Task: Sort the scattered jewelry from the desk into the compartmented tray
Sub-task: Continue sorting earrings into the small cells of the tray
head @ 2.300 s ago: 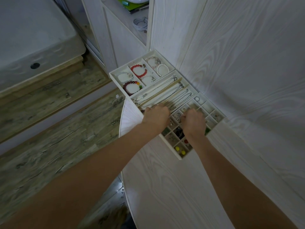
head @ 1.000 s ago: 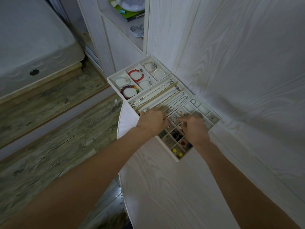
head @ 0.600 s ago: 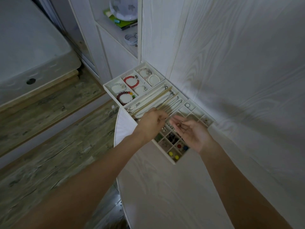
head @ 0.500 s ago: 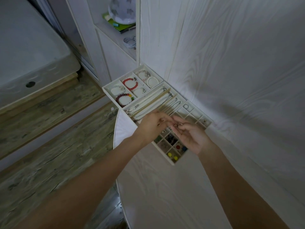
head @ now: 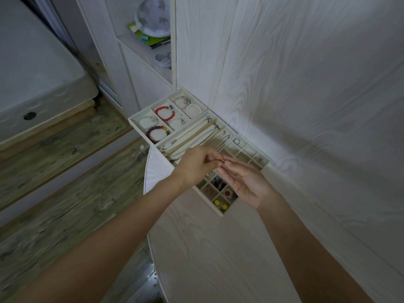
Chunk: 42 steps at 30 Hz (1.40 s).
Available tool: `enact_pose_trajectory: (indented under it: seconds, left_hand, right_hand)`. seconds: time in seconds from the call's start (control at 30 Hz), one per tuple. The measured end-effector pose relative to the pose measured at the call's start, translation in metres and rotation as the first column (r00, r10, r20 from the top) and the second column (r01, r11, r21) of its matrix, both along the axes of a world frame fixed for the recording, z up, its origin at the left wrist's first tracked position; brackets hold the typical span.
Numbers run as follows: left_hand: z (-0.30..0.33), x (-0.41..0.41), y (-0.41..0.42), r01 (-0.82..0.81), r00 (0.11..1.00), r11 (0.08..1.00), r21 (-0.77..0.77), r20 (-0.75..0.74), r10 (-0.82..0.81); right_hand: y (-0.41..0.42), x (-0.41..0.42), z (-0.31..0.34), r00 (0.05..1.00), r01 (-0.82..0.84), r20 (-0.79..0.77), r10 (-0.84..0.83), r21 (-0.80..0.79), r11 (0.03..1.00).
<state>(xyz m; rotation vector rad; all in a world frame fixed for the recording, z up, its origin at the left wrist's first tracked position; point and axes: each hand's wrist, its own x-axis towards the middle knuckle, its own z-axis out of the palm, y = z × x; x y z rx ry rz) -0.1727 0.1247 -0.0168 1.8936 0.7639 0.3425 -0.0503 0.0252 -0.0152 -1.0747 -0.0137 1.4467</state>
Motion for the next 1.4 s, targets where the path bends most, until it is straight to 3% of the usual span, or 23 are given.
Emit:
enact_pose_trajectory:
  seconds: [0.13, 0.27, 0.4, 0.5, 0.6, 0.87, 1.0, 1.3, 1.4]
  left_hand:
    - [0.003, -0.001, 0.001, -0.031, 0.999, 0.976, -0.217, 0.036, 0.04]
    - [0.006, -0.002, 0.003, -0.068, 0.997, 0.87, -0.489, 0.005, 0.08]
    - [0.004, -0.001, 0.004, -0.086, 0.992, 0.766, -0.637, 0.013, 0.122]
    - [0.002, 0.002, 0.005, -0.103, 0.993, 0.753, -0.65, -0.024, 0.115]
    - [0.0, 0.01, 0.005, -0.143, 0.989, 0.752, -0.643, -0.057, 0.139]
    - [-0.005, 0.037, 0.008, -0.103, 0.992, 0.794, -0.6, -0.006, 0.124]
    - [-0.012, 0.05, 0.013, -0.073, 0.993, 0.708, -0.702, 0.012, 0.115]
    - [-0.026, 0.067, 0.027, -0.024, 0.999, 0.709, -0.705, 0.018, 0.051]
    - [-0.028, 0.066, 0.031, -0.029, 1.0, 0.789, -0.613, -0.014, 0.026]
  right_hand:
    - [-0.002, 0.001, 0.005, 0.998, -0.009, 0.068, 0.011, -0.02, 1.0]
    - [-0.001, 0.001, 0.005, 0.974, -0.047, 0.22, 0.054, -0.039, 0.998]
    - [0.0, 0.003, 0.005, 0.87, -0.084, 0.479, 0.116, -0.087, 0.993]
    - [0.001, 0.006, 0.004, 0.71, -0.096, 0.676, 0.195, -0.181, 0.979]
    - [0.0, 0.011, 0.001, 0.643, -0.086, 0.73, 0.232, -0.231, 0.969]
    - [0.002, 0.028, -0.005, 0.7, -0.005, 0.682, 0.212, -0.292, 0.956]
    - [0.009, 0.042, -0.006, 0.757, 0.01, 0.623, 0.196, -0.311, 0.95]
    - [0.027, 0.062, -0.014, 0.713, 0.024, 0.659, 0.24, -0.366, 0.93]
    - [0.033, 0.069, -0.02, 0.679, 0.037, 0.685, 0.265, -0.392, 0.919]
